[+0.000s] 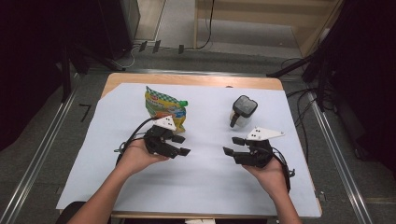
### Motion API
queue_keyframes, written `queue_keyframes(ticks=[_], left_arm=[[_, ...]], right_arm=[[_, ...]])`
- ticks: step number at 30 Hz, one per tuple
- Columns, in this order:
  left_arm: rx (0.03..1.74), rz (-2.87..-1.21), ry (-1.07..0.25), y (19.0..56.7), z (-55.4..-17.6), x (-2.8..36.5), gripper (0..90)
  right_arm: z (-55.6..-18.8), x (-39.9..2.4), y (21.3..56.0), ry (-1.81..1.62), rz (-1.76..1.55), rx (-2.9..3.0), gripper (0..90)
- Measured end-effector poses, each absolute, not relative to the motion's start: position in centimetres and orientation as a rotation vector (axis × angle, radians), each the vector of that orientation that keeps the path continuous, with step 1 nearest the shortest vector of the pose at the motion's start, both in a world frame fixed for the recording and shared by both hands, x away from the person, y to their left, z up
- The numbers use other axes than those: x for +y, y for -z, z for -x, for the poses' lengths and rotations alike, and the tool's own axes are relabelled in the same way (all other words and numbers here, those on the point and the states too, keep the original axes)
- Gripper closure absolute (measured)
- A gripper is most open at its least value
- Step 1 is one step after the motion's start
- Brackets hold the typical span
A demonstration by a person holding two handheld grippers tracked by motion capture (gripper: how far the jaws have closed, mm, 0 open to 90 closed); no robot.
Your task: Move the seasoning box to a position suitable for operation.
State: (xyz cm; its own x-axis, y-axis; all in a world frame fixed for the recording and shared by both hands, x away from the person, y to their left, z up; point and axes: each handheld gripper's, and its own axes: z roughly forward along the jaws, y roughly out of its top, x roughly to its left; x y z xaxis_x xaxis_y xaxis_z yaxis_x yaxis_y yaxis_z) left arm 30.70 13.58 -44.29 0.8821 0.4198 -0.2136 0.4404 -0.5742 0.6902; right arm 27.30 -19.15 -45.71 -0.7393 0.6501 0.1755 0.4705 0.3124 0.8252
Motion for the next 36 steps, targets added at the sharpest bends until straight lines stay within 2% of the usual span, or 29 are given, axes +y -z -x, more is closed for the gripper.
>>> queue_keyframes(ticks=[7,14,29,36], left_arm=[[0.607,-2.285,0.036,44.5,-30.6,13.5,41.5],[0.589,-2.277,0.037,44.2,-30.5,13.5,39.3],[0.624,-2.25,0.04,43.9,-31.0,14.2,37.8],[0.6,-2.266,0.033,43.8,-30.9,14.0,37.8]], right_arm=[[-27.7,-19.2,46.4,-1.349,-1.059,2.409,46.3],[-28.0,-19.7,47.0,-1.318,-1.059,2.39,52.0],[-29.6,-21.8,47.1,-1.281,-1.123,2.313,48.1],[-31.7,-23.6,47.6,-1.27,-1.237,2.253,47.2]])
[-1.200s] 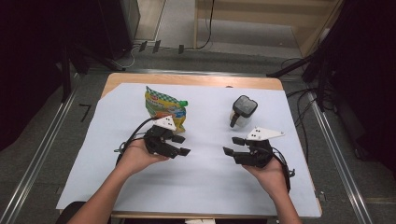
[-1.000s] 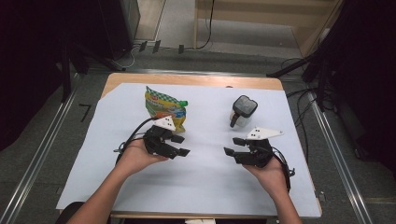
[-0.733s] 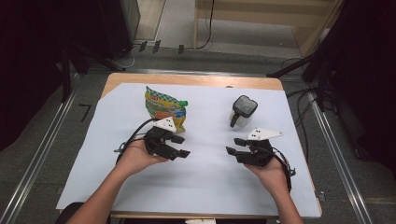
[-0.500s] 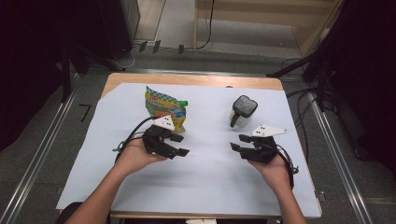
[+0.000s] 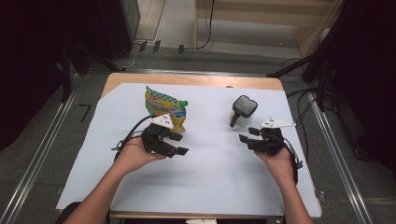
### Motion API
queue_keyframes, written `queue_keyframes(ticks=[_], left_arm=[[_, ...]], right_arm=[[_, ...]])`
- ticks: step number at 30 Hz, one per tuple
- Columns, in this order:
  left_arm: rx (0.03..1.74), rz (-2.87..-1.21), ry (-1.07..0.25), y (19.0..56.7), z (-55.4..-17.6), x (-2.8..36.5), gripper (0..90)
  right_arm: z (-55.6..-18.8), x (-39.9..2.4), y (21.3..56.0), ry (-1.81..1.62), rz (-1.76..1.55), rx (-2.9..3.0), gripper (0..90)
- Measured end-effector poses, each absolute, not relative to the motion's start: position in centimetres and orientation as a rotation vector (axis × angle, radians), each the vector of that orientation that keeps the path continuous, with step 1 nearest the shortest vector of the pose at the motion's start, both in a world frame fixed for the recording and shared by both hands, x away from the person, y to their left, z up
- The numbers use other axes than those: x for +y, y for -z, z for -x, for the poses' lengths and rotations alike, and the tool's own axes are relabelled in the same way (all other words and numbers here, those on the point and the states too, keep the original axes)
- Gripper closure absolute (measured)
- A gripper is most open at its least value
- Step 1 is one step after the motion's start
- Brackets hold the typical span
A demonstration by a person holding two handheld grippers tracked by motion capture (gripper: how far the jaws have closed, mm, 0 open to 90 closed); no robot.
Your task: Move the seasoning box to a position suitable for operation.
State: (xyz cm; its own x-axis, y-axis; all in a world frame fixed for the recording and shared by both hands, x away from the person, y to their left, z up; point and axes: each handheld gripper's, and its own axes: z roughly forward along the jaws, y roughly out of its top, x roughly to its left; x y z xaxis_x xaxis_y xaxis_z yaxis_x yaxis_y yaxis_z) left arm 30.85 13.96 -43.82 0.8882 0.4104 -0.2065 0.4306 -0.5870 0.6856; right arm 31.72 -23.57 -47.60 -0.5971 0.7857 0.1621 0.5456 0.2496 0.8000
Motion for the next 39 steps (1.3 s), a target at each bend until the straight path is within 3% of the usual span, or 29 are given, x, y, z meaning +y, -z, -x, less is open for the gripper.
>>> queue_keyframes(ticks=[6,15,39], left_arm=[[0.596,-2.27,0.044,43.9,-30.8,13.9,37.9],[0.607,-2.227,0.045,43.6,-30.9,14.5,38.0],[0.665,-2.219,0.036,44.1,-29.7,16.1,38.4]], right_arm=[[-33.8,-24.6,47.6,-1.236,-1.27,2.203,44.9],[-37.9,-26.1,49.1,-1.223,-1.345,2.203,28.2],[-41.6,-23.4,52.2,-1.263,-1.199,2.153,10.1]])
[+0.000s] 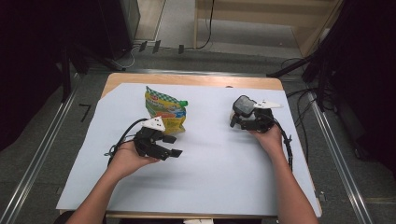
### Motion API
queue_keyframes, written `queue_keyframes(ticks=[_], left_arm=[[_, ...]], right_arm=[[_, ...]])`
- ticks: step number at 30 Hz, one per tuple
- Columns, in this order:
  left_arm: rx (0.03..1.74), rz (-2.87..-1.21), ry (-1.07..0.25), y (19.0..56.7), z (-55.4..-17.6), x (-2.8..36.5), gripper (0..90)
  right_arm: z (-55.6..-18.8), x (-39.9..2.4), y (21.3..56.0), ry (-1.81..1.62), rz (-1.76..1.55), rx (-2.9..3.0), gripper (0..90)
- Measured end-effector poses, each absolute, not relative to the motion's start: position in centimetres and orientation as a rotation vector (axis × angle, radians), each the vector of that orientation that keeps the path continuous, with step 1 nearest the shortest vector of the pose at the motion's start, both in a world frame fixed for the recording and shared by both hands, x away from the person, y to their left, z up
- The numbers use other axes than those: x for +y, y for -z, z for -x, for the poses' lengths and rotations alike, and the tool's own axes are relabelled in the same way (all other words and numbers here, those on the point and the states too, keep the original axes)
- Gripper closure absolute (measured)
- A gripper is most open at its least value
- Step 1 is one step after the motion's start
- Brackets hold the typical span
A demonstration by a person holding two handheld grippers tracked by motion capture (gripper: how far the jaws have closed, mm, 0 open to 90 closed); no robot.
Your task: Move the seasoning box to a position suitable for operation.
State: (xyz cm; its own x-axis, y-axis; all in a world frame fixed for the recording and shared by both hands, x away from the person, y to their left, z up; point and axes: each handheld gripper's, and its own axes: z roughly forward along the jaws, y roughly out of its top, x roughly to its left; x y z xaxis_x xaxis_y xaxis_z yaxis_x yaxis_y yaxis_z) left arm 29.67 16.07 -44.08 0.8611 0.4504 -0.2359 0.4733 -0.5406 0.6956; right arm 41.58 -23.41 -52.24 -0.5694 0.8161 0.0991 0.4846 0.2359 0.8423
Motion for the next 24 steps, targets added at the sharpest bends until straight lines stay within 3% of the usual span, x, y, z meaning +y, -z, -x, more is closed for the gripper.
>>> queue_keyframes(ticks=[15,24], left_arm=[[0.665,-2.235,0.05,44.7,-29.5,15.8,38.4],[0.67,-2.23,0.048,44.7,-29.7,16.2,38.4]], right_arm=[[-42.5,-22.1,52.3,-1.238,-1.206,2.138,9.6],[-42.4,-21.6,52.2,-1.205,-1.199,2.136,15.6]])
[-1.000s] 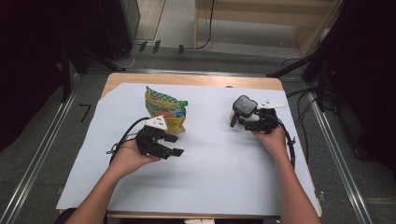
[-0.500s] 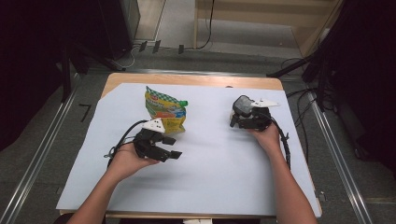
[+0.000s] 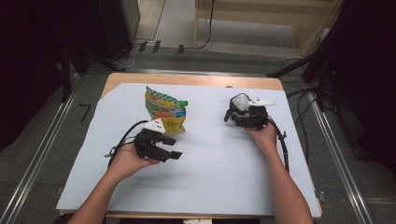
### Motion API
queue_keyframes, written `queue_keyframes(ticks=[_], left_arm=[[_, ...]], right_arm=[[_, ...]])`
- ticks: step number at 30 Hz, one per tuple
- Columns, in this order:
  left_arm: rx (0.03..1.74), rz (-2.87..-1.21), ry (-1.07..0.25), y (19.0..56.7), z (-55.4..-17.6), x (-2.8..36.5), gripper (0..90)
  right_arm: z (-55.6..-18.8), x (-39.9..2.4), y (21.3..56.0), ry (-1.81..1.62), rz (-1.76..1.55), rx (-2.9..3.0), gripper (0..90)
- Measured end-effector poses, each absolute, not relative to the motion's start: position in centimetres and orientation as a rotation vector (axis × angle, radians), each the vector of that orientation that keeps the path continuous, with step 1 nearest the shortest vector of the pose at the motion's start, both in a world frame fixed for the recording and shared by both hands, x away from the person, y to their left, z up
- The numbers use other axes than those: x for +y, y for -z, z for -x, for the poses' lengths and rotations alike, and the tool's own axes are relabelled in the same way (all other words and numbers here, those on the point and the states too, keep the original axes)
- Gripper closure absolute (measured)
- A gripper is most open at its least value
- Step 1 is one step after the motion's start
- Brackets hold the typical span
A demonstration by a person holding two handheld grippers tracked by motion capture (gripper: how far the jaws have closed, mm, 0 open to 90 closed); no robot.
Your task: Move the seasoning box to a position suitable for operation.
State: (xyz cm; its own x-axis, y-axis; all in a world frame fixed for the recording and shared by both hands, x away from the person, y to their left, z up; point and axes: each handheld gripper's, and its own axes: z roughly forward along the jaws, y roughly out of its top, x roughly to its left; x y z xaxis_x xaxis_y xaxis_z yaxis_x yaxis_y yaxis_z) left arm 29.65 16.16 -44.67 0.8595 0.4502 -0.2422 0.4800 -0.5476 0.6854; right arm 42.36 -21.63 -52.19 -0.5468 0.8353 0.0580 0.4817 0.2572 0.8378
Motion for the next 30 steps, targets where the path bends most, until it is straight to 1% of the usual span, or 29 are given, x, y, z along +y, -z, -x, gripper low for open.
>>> queue_keyframes(ticks=[17,25,30], left_arm=[[0.676,-2.219,0.057,44.7,-29.9,16.4,38.4],[0.678,-2.21,0.067,44.7,-30.2,16.5,38.4],[0.673,-2.202,0.075,44.5,-30.4,16.4,38.4]], right_arm=[[-41.8,-21.7,51.6,-1.238,-1.196,2.146,15.7],[-40.9,-21.4,50.8,-1.27,-1.179,2.145,15.7],[-39.3,-21.2,49.8,-1.277,-1.149,2.155,15.7]])
